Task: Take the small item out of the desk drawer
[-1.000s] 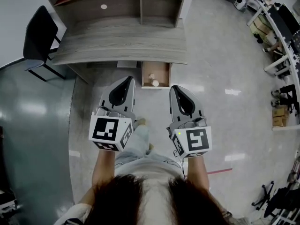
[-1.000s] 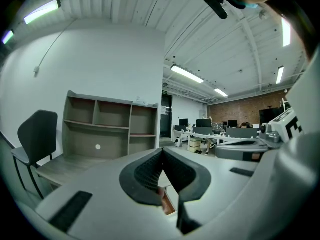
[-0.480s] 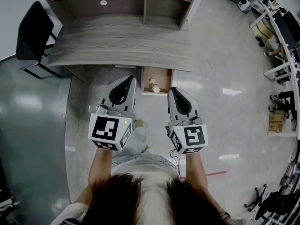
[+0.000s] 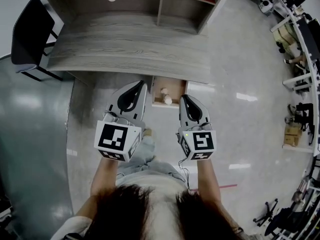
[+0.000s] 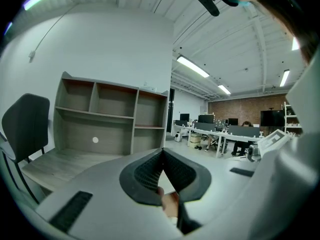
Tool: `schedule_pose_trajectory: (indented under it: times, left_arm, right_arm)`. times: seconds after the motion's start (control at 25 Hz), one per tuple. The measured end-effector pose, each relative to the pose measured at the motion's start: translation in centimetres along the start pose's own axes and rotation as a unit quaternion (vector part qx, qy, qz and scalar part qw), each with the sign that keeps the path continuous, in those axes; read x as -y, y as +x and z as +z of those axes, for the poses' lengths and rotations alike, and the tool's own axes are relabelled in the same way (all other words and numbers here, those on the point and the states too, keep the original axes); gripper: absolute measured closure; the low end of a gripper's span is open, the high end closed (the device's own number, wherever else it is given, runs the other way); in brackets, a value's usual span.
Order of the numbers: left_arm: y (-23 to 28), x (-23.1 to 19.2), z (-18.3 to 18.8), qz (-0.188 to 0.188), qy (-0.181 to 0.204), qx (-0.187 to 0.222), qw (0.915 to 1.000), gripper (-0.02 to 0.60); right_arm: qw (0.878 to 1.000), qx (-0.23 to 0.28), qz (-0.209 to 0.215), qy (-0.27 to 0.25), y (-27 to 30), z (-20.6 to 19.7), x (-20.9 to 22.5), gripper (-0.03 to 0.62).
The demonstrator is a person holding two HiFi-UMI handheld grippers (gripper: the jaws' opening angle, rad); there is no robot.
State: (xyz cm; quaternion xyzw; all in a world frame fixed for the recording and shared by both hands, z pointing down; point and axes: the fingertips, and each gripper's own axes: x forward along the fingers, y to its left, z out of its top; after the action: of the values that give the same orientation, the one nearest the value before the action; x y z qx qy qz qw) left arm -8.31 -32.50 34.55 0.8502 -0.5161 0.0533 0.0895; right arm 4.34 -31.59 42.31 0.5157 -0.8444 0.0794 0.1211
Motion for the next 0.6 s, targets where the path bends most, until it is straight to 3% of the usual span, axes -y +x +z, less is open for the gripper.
schedule_pose_trajectory:
  times: [0.6]
  left_arm:
    - [3.9,-3.2,-2.7,-0.005,-0.008,-0.025,0.9997,0.569]
  right_arm:
    - [0.995,-0.094,0.002,0.015,7.2,-7.7,1.6,0.563]
